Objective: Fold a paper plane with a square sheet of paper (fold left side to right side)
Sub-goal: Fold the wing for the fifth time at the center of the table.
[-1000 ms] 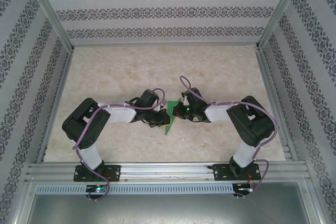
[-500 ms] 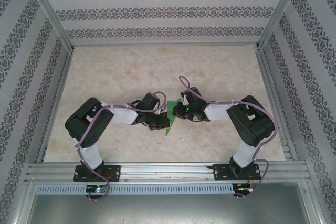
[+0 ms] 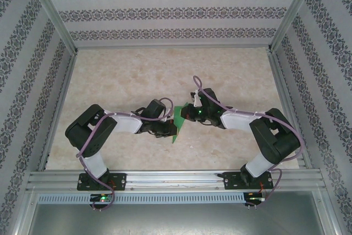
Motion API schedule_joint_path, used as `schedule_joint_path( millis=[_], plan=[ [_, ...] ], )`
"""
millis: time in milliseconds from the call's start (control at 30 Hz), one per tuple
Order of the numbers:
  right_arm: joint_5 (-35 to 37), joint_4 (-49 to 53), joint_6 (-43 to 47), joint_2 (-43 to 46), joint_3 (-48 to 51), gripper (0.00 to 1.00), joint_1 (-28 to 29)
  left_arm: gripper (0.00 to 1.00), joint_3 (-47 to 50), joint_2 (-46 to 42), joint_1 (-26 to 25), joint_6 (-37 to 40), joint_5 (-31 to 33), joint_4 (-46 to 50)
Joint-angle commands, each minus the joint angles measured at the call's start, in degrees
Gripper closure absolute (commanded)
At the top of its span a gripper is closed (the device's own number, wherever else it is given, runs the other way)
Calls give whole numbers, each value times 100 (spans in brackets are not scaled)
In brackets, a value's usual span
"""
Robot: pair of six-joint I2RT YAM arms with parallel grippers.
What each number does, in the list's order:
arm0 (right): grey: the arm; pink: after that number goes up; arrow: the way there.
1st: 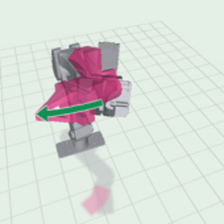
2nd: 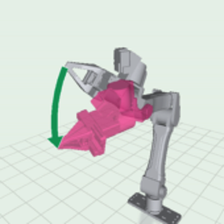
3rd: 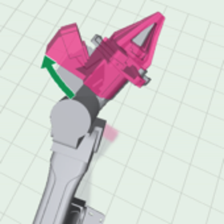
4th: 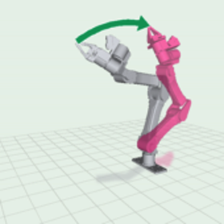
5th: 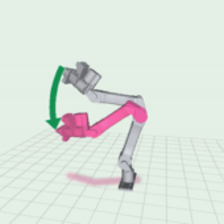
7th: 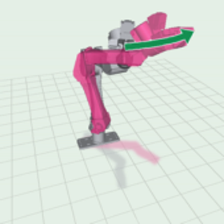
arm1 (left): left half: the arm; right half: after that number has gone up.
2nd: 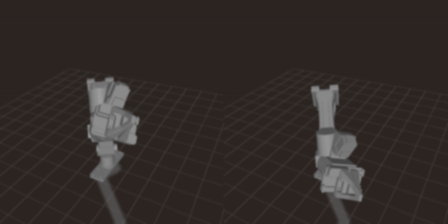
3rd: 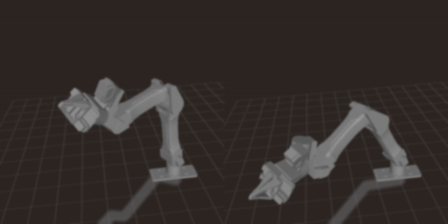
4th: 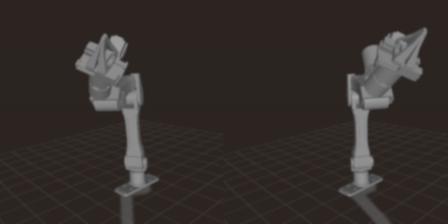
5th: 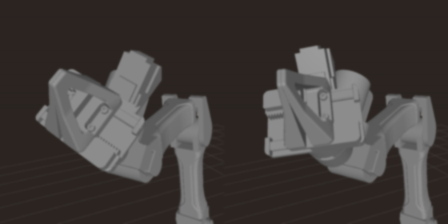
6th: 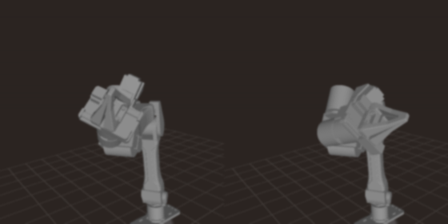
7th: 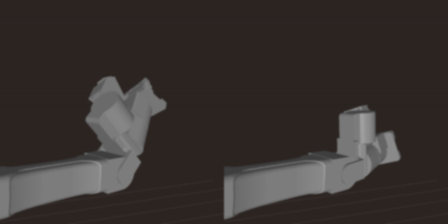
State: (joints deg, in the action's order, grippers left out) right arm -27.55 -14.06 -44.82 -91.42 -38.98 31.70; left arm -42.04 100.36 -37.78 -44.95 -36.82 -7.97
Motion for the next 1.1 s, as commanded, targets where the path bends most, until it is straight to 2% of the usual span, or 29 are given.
schedule_joint_path(
  millis=[0,233,467,1067],
  plan=[
    [-179,-412,-8,-34,214,100,177,100,291,42,-54,169,394,635],
    [-260,-799,-73,-504,135,100,374,100,389,-86,-47,188,461,724],
    [-85,-711,97,-847,-75,100,355,100,419,-155,-50,211,534,855],
    [-6,-56,739,-1360,-569,100,-306,100,538,-226,-43,215,601,954]
  ],
)
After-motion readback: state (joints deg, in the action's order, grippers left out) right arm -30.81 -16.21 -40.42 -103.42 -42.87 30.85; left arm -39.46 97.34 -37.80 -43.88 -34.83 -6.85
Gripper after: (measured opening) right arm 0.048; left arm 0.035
